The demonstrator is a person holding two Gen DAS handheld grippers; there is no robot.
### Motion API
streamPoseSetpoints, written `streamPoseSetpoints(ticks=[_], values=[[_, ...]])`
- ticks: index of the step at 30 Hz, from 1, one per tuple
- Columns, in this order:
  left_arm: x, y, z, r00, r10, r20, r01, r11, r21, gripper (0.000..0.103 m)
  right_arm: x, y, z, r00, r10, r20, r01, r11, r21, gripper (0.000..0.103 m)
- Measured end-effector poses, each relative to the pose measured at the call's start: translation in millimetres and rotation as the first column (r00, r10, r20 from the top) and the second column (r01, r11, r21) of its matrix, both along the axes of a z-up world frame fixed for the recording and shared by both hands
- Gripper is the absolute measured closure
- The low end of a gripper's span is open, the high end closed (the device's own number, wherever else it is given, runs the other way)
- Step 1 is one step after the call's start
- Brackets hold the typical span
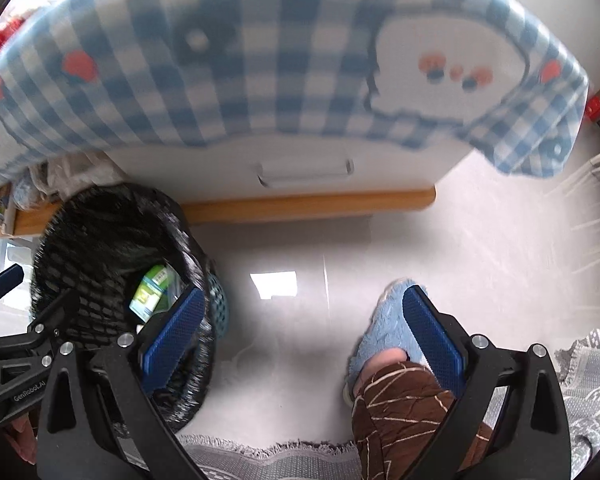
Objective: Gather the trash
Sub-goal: 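Lower the clear plastic bag into the bin and open the left tool, then move both tools back over the table toward the red net and gold bag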
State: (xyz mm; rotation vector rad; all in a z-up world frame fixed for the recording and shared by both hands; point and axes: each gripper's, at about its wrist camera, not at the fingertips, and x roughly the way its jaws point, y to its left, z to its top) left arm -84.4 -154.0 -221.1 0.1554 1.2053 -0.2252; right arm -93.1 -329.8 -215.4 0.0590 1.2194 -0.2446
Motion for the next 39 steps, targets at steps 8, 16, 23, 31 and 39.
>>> streamPoseSetpoints(ticks=[8, 16, 23, 31, 39], values=[[1.5, 18.1, 53.2, 0.997, 0.035, 0.073, -0.031, 0.999, -0.044, 0.006, 2.4, 11.1, 46.0, 0.994, 0.028, 0.103, -0.029, 1.000, 0.010, 0.008], [1.3, 28.8, 104.8, 0.988, 0.037, 0.147, -0.028, 0.997, -0.067, 0.006, 2.9, 26.9, 100.3, 0.967, 0.048, 0.250, -0.055, 0.998, 0.020, 0.008], [16.2, 44.0, 140.7, 0.978, 0.069, 0.197, -0.054, 0.995, -0.080, 0.006, 16.9, 33.2, 143.5, 0.934, 0.047, 0.355, -0.055, 0.998, 0.010, 0.008], [52.9, 51.8, 155.8, 0.970, 0.096, 0.221, -0.080, 0.993, -0.083, 0.006, 60.0, 36.5, 168.4, 0.912, 0.056, 0.405, -0.063, 0.998, 0.004, 0.008], [97.2, 50.4, 161.8, 0.966, 0.114, 0.234, -0.096, 0.992, -0.086, 0.007, 106.2, 28.4, 172.6, 0.911, 0.050, 0.409, -0.059, 0.998, 0.009, 0.013]])
